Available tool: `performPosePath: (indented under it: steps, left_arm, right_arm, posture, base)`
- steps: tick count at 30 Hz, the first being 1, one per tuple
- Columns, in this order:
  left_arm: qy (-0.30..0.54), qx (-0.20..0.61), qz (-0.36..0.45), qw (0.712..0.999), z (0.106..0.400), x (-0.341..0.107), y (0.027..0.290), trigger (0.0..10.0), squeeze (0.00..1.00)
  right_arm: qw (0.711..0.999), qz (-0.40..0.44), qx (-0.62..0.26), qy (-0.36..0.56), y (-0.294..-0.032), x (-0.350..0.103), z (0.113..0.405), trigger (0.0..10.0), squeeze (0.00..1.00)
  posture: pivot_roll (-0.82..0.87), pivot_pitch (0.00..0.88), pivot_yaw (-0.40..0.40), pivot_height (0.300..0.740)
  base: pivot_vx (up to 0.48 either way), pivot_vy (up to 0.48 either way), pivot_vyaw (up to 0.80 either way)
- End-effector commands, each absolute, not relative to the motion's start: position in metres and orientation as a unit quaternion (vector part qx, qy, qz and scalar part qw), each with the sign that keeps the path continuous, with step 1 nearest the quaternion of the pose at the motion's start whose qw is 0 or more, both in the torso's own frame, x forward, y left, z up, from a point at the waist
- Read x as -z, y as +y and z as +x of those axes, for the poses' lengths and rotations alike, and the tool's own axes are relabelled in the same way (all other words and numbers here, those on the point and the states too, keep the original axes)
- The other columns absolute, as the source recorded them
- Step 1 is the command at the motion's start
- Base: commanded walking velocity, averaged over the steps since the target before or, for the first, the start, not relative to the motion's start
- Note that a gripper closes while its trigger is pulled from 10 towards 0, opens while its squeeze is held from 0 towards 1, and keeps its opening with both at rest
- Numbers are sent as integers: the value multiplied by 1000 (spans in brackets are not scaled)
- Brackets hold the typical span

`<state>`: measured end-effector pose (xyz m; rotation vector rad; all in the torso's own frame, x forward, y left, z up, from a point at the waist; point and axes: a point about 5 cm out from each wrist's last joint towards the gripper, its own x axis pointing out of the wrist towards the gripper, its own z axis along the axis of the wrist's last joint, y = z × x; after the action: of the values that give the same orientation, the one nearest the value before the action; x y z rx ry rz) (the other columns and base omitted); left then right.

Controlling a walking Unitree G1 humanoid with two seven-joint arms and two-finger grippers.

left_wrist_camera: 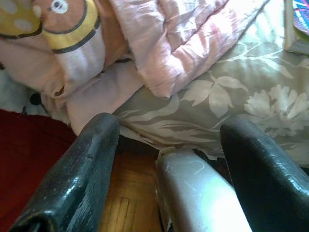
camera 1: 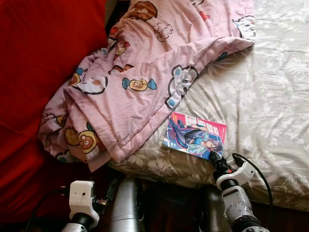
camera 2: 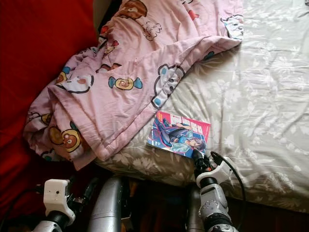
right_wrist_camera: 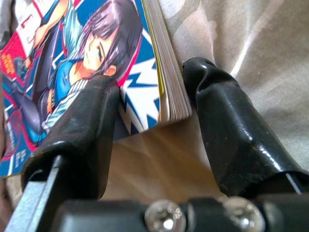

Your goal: Clean up the room

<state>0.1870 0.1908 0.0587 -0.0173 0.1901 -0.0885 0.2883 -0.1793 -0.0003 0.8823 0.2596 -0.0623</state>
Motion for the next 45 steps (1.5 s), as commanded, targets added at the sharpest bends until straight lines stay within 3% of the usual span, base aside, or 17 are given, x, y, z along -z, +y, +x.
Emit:
performPosePath:
  steps: [1,16,17,18,19,21,36,45]
  left_arm:
    - [111,44,11,993,181,-57,195,10000,0]
    - [114,44,14,992,180,-55,195,10000,0]
    - [114,44,16,992,181,-55,195,10000,0]
    - [114,45,16,992,181,-54,195,10000,0]
    - [114,45,17,992,181,-54,195,10000,0]
    - [115,45,18,992,181,-54,195,10000,0]
    - [115,55,33,991,188,-49,192,10000,0]
    - [107,58,38,992,206,-44,188,10000,0]
  right_arm:
    - [859,459,23,223,-154,34,257,10000,0]
    - [849,479,-8,225,-146,27,266,10000,0]
    - [848,480,-16,224,-145,26,267,7490,0]
    - [849,479,-18,223,-144,26,267,2941,0]
    - [849,478,-19,223,-144,25,267,2941,0]
    - [850,477,-18,223,-144,25,267,0,0]
    - [855,478,-24,200,-146,21,271,0,0]
    - [860,492,-52,125,-142,0,288,0,0]
  posture:
    - [148,361,138,606]
    - [151,357,136,606]
    - [148,354,134,606]
    - [148,354,134,606]
    - [148,354,134,606]
    - [149,354,133,606]
    - [132,338,129,606]
    - [91,282,116,606]
  base:
    - [0,0,0]
    - [0,0,0]
    - [0,0,0]
    - [0,0,0]
    - [0,0,0]
    - [0,0,0]
    - [0,0,0]
    - [0,0,0]
